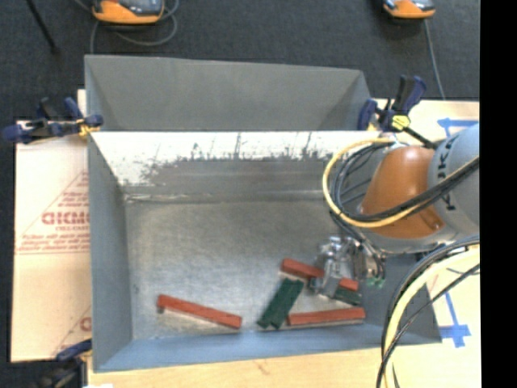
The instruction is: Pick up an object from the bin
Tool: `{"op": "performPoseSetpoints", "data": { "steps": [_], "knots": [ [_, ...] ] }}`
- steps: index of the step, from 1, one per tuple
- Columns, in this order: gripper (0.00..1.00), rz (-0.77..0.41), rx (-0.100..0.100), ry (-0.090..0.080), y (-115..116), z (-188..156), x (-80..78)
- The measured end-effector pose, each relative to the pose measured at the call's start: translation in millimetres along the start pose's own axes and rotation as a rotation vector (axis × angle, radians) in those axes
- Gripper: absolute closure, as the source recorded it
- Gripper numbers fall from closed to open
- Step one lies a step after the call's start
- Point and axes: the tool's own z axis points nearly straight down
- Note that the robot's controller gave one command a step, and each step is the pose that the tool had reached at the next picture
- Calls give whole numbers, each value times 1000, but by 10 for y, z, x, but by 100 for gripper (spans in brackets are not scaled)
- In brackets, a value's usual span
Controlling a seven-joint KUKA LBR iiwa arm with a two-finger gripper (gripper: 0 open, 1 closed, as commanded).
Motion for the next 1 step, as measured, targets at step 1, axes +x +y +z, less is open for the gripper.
{"op": "performPoseSetpoints", "data": {
  "steps": [1],
  "knots": [
    [100,-5,1,-2,-5,-842,-35]
  ]
}}
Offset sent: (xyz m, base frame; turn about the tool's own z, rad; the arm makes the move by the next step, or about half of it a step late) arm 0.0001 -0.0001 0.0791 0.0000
